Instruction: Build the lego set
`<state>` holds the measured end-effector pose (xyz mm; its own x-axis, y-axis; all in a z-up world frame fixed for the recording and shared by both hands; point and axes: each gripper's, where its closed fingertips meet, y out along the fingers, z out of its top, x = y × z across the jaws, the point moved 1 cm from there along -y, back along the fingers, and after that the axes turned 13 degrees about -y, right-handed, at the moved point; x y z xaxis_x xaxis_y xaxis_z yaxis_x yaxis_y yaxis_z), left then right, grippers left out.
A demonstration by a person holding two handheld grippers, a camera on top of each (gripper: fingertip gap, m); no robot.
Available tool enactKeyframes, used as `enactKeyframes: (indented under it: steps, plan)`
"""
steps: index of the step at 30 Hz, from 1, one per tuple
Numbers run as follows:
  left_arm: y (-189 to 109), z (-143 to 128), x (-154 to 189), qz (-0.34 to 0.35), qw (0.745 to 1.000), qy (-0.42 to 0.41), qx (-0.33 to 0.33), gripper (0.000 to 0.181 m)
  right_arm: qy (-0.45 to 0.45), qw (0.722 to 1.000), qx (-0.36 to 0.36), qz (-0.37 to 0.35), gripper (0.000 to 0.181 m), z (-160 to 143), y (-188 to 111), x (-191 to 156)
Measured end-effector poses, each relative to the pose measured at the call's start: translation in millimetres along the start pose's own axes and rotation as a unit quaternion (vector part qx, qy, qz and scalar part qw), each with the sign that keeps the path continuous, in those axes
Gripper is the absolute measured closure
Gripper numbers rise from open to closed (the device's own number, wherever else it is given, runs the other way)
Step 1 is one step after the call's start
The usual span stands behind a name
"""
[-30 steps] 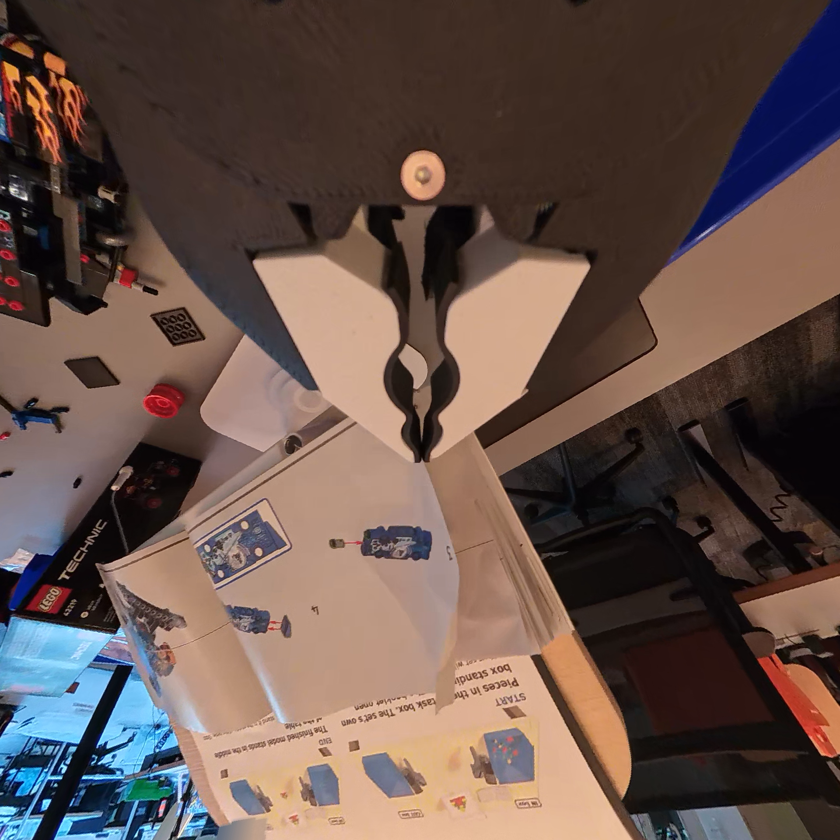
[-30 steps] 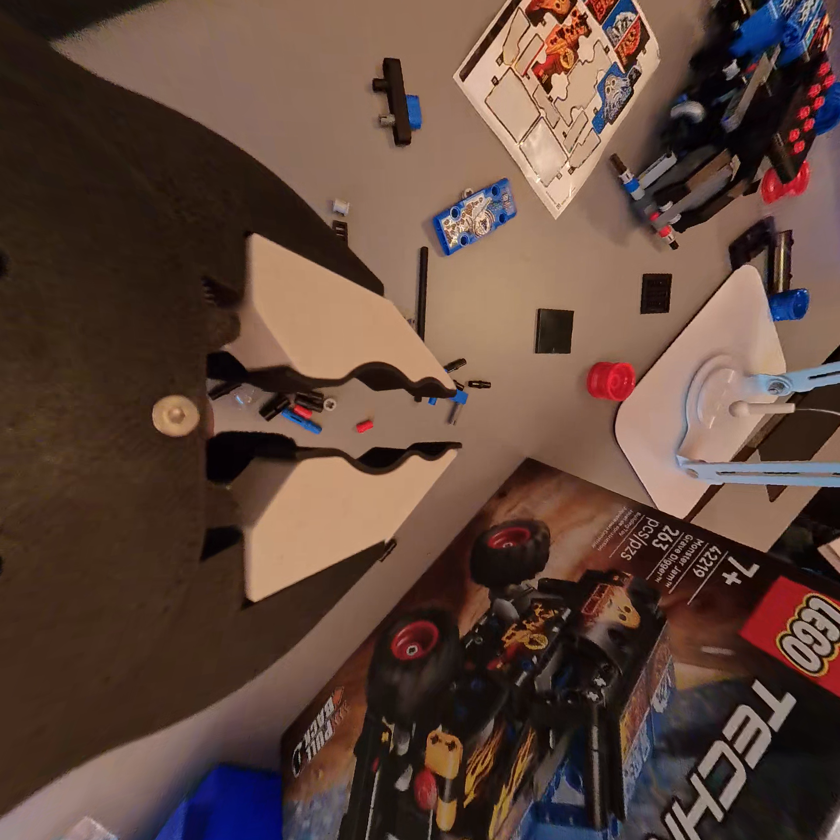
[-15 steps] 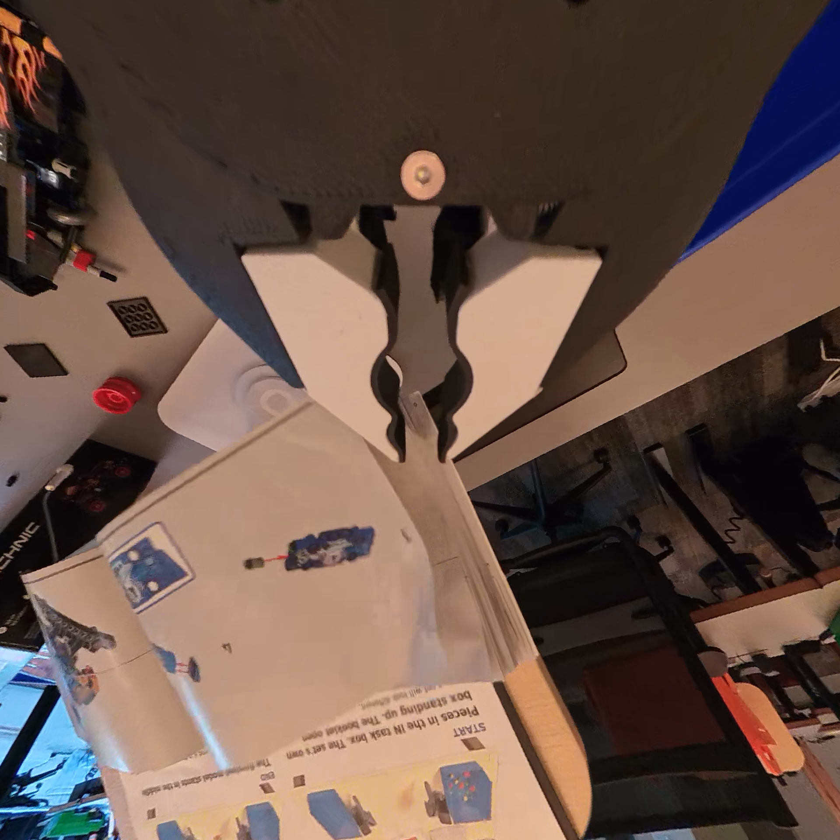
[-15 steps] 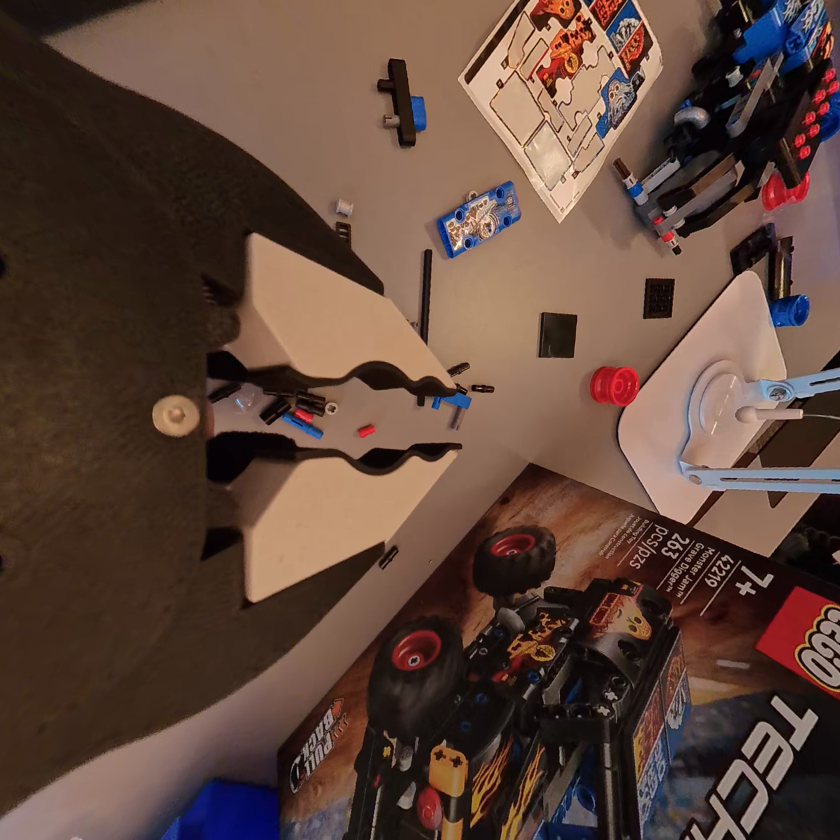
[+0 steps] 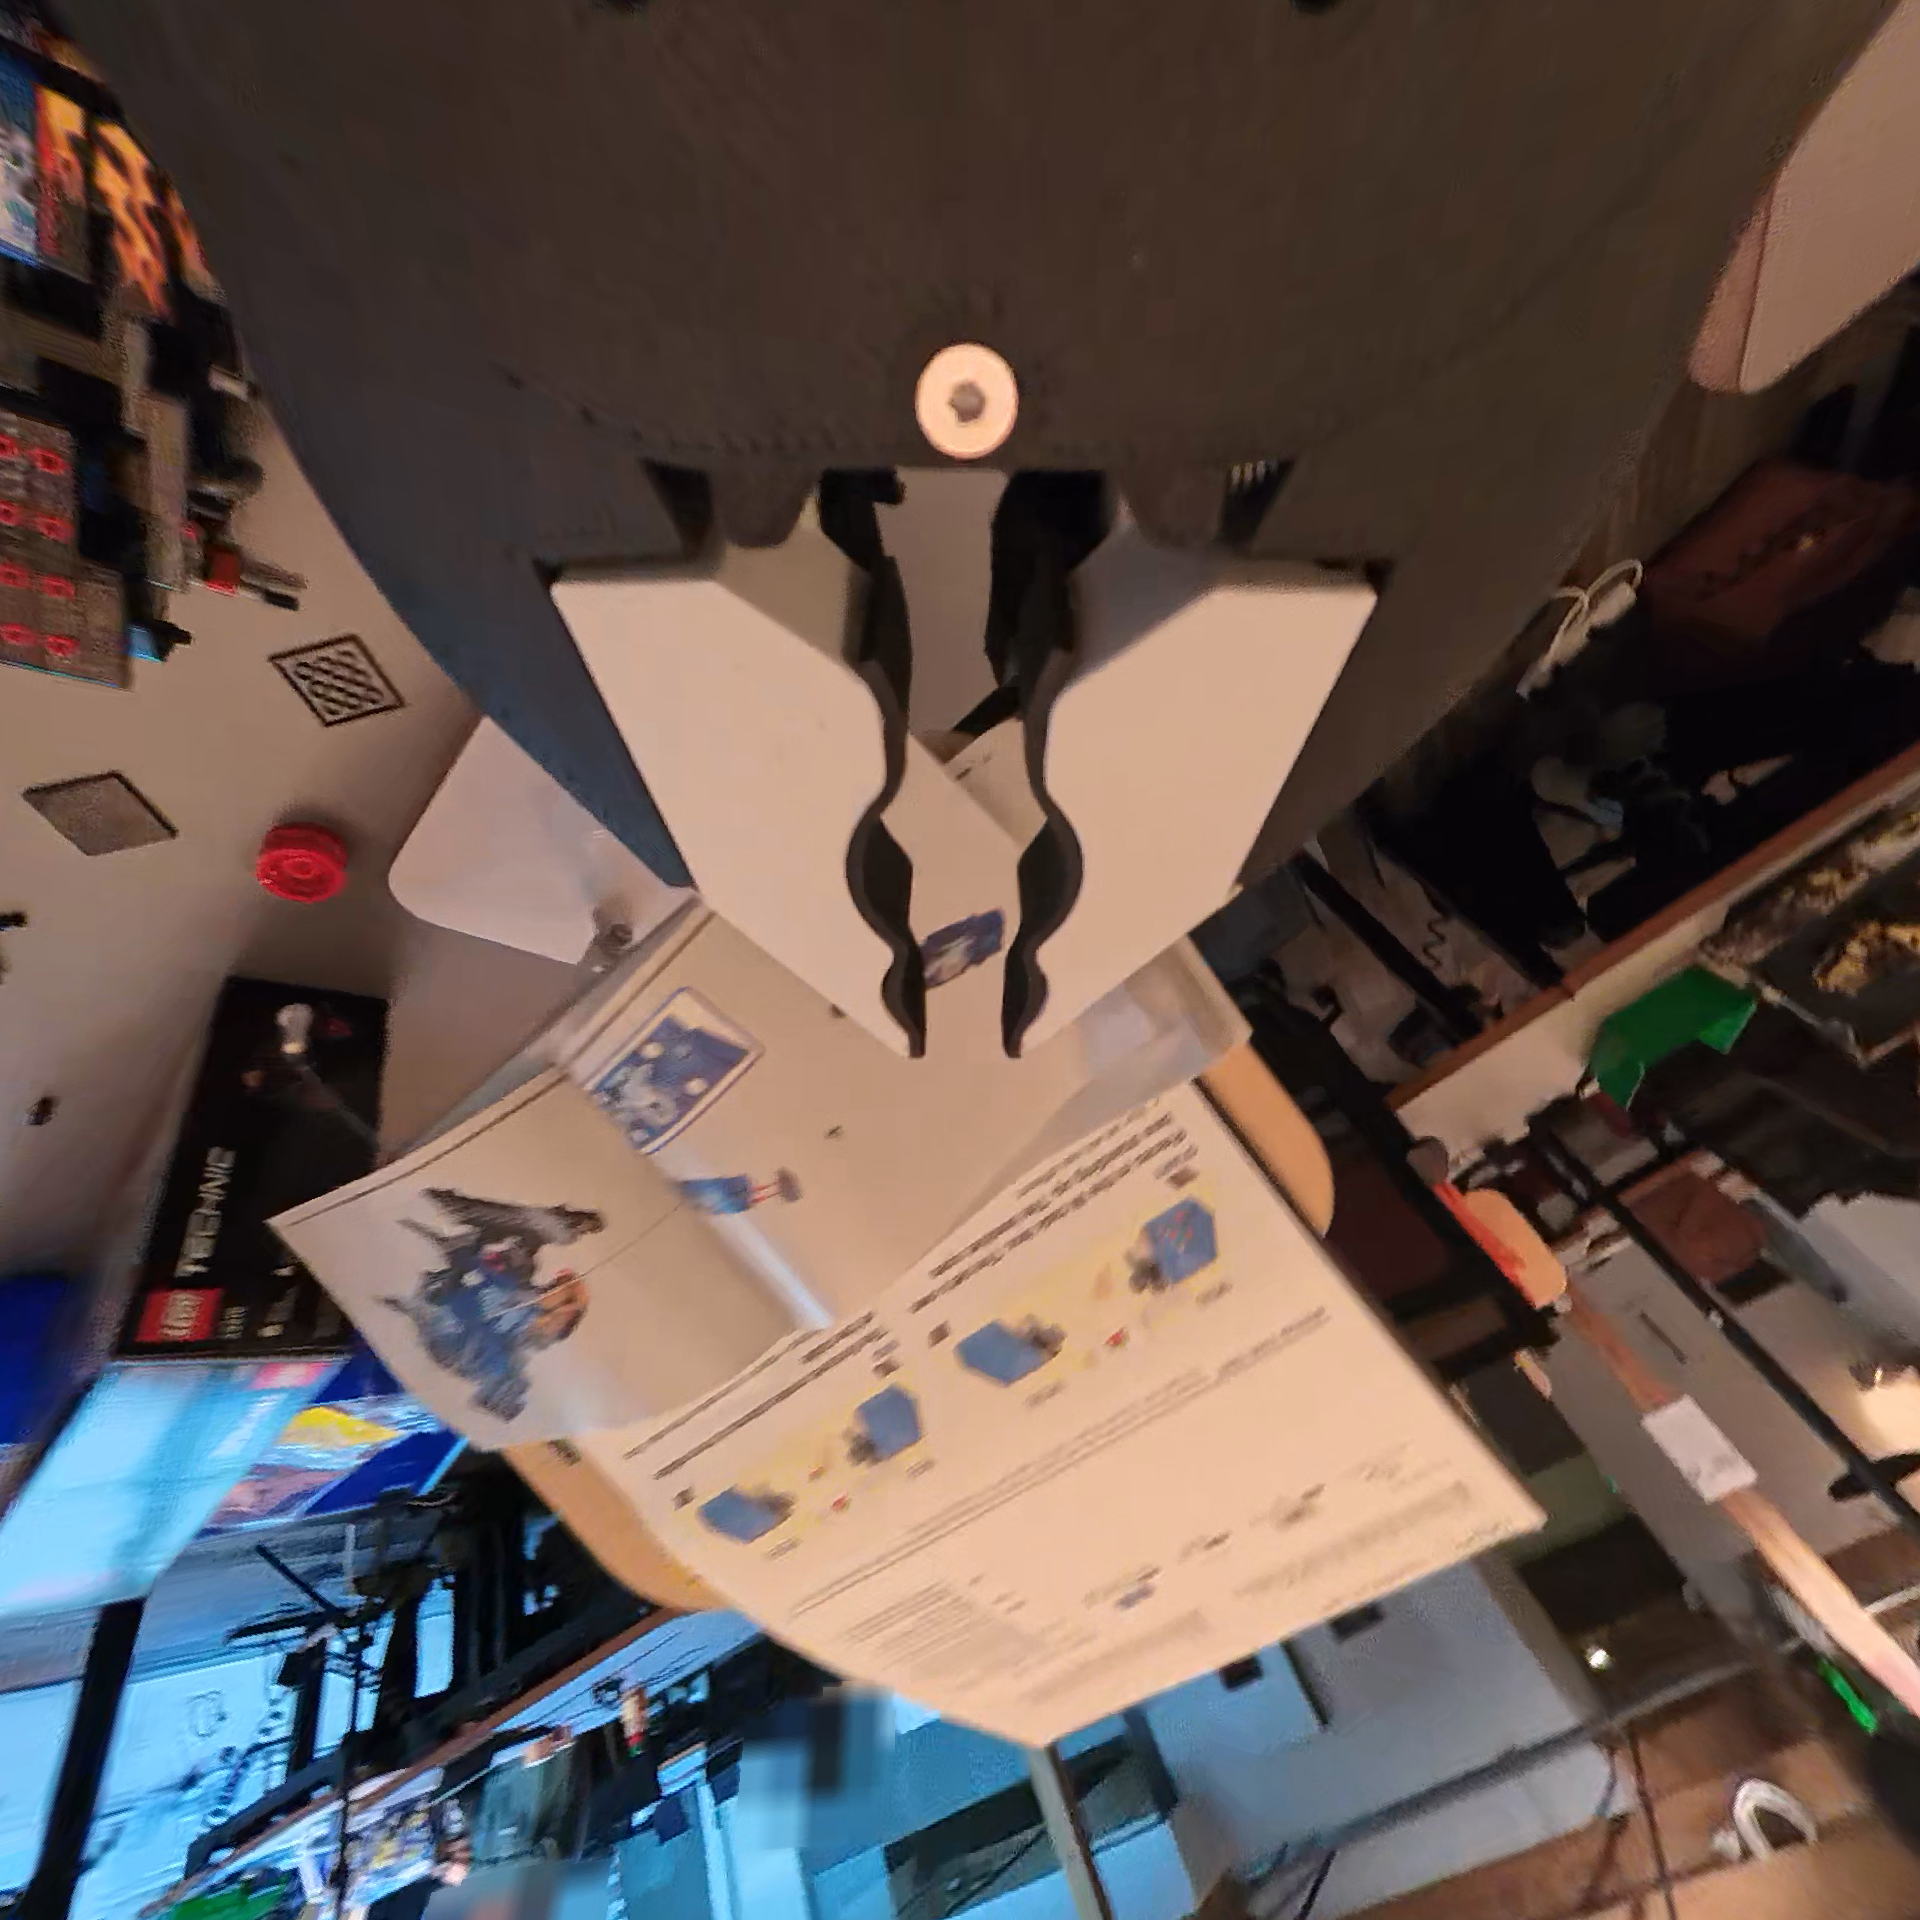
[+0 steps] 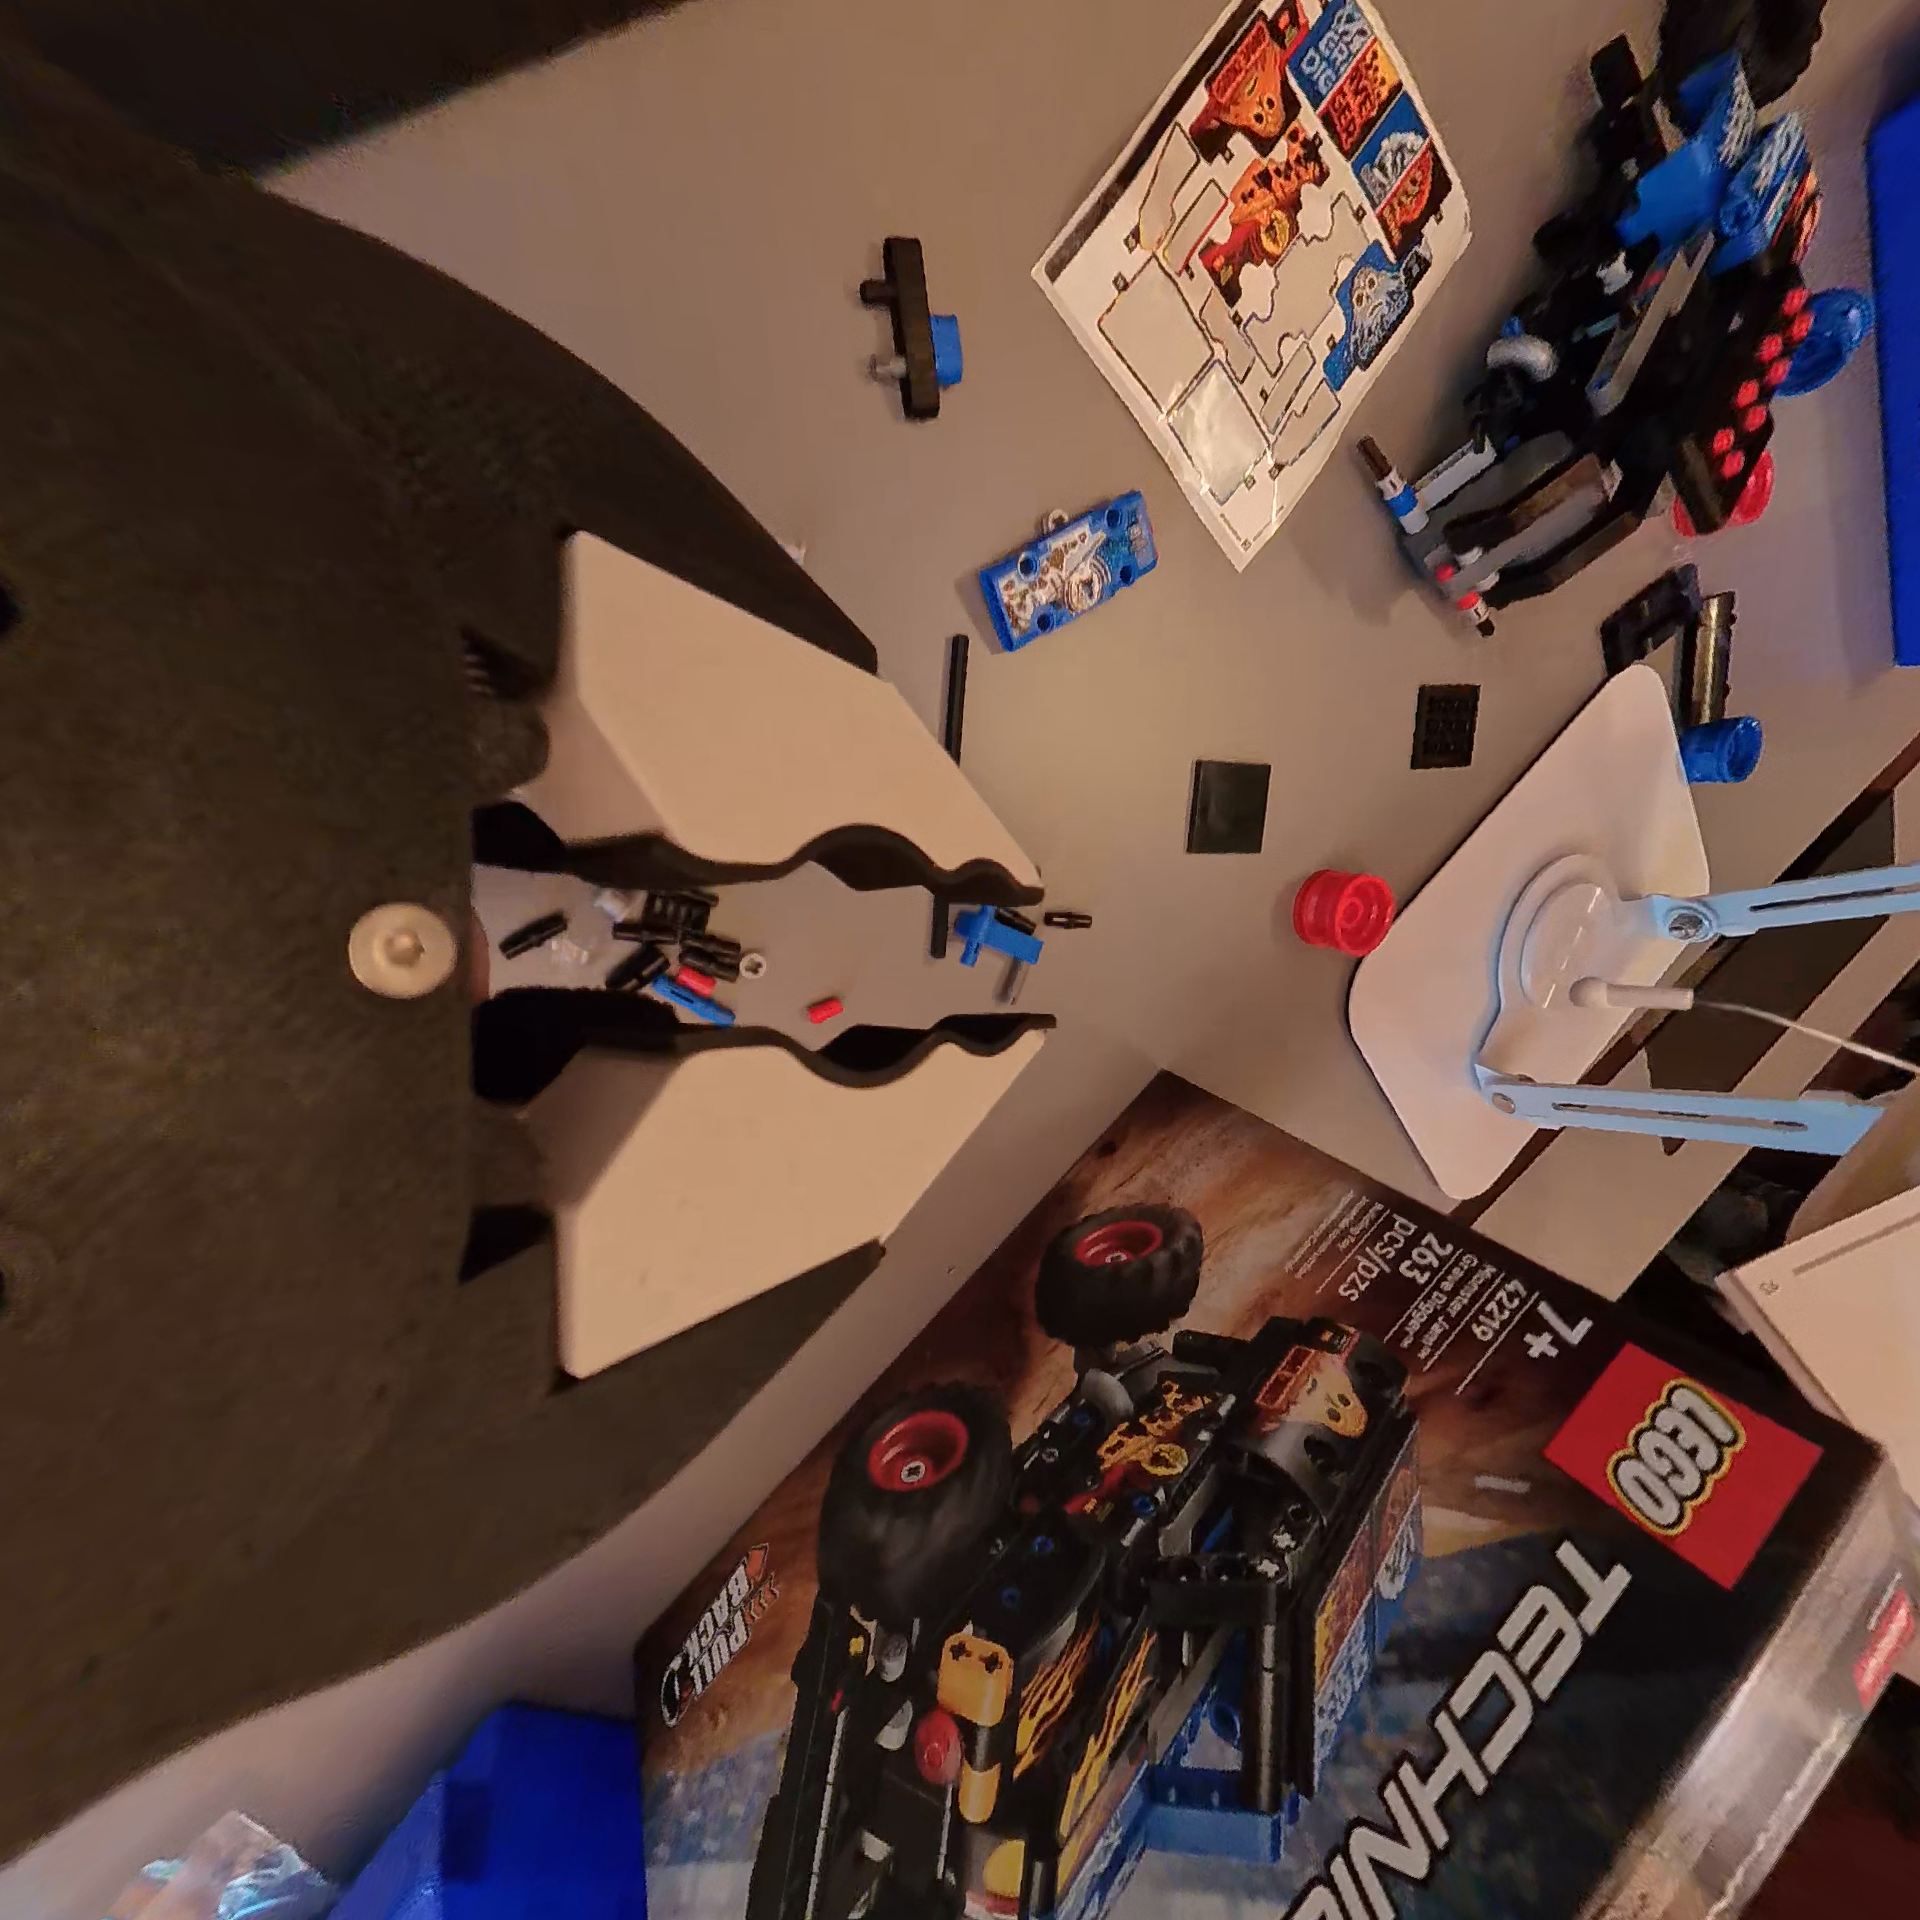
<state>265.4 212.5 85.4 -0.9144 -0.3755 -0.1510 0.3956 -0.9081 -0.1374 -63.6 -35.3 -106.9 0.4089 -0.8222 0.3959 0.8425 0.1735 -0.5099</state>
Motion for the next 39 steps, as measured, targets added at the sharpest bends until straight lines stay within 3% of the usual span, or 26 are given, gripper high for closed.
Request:
enactKeyframes:
  steps: [5, 8, 11, 15, 20, 23, 27, 32, 39]
  plan:
    - [-10.2, 25.0, 59.7, -0.061, 0.996, 0.063, 0.009, 0.17, -0.01, 1.0, 0.001, 0.01, 0.162, 6.6, -9.2, -11.8]
    - [-17.0, 39.5, 119.7, -0.14, 0.986, 0.091, 0.018, 0.169, -0.015, 1.0, -0.018, 0.021, 0.162, 1.6, -14.9, -18.2]
    - [-18.5, 33.1, 182.0, -0.202, 0.969, 0.141, -0.007, 0.168, -0.02, 0.999, -0.023, 0.039, 0.163, -0.6, -20.0, -30.4]
    - [-17.3, -16.8, 267.1, -0.287, 0.933, 0.202, -0.084, 0.164, -0.028, 0.997, -0.033, 0.069, 0.164, -8.4, -20.3, -50.7]
    - [-22.3, -114.9, 358.8, -0.391, 0.869, 0.237, -0.187, 0.156, -0.033, 0.993, -0.041, 0.106, 0.164, -17.2, -13.0, -74.6]
    - [-9.1, -160.9, 363.7, -0.353, 0.859, 0.298, -0.221, 0.151, -0.04, 0.992, -0.047, 0.112, 0.164, -18.8, -8.8, -82.1]
    - [8.5, -195.8, 361.0, -0.357, 0.864, 0.239, -0.262, 0.145, -0.051, 0.989, -0.044, 0.133, 0.164, -15.2, -0.4, -95.3]
    - [28.6, -216.7, 364.7, -0.339, 0.874, 0.207, -0.28, 0.139, -0.052, 0.988, -0.04, 0.137, 0.164, -13.5, 13.2, -98.1]
    - [35.7, -227.1, 375.0, -0.325, 0.878, 0.189, -0.295, 0.153, -0.039, 0.99, -0.028, 0.133, 0.164, -15.6, 16.8, -94.0]
